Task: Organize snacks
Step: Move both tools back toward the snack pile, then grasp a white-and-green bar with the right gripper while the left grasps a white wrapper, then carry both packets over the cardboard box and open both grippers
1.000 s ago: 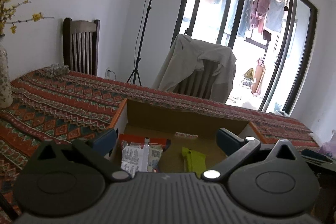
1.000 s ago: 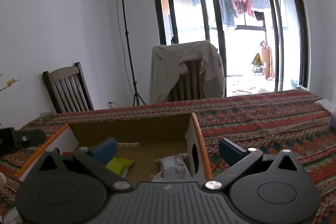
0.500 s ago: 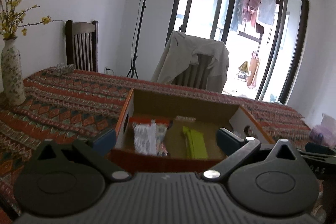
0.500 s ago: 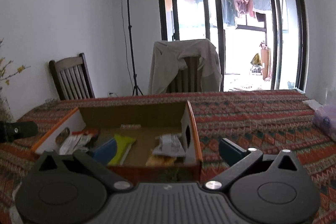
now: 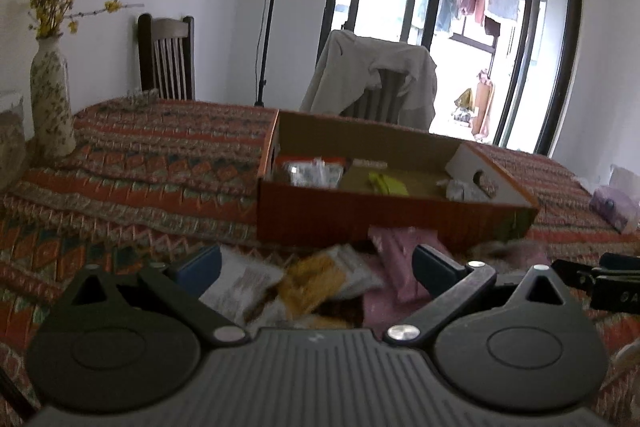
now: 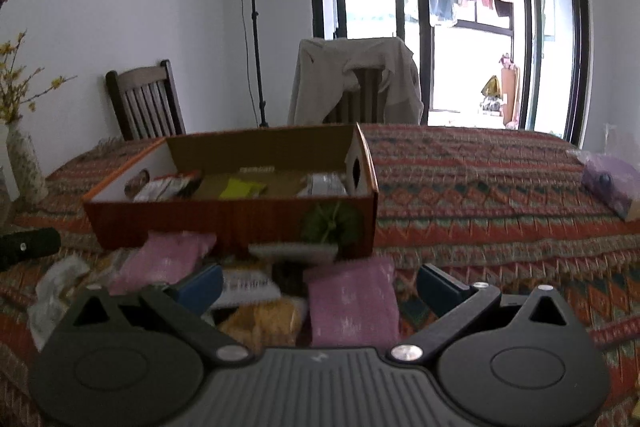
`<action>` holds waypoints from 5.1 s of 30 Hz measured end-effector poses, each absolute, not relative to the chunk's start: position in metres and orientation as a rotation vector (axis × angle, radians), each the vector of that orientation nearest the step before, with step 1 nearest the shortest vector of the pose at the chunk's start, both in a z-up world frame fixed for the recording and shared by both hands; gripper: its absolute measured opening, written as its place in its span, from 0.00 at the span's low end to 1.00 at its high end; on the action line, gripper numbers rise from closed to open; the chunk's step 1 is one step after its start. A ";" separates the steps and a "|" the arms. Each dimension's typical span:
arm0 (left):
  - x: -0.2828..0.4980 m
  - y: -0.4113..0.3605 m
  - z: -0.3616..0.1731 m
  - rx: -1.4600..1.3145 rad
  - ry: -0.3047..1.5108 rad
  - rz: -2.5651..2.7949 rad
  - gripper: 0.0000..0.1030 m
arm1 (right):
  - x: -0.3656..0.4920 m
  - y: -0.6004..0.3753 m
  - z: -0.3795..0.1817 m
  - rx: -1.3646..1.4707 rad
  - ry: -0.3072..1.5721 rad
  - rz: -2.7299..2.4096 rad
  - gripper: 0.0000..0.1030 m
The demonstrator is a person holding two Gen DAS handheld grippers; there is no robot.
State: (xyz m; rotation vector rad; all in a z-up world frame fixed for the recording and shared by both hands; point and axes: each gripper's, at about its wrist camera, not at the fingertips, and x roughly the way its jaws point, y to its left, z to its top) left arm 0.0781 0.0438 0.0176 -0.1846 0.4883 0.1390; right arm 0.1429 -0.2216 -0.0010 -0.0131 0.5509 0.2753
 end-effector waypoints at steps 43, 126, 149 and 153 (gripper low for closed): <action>0.034 0.056 -0.015 -0.230 0.475 0.154 1.00 | 0.119 -0.155 -0.042 -0.149 0.671 0.497 0.36; 0.050 0.021 -0.018 -0.063 0.520 0.165 0.46 | 0.042 -0.253 -0.010 0.005 0.377 0.282 0.33; 0.101 0.001 0.052 -0.094 0.393 0.095 0.46 | 0.124 -0.223 0.044 0.005 0.284 0.304 0.33; 0.127 0.002 0.064 -0.107 0.378 0.098 0.46 | 0.155 -0.213 0.053 0.009 0.285 0.308 0.33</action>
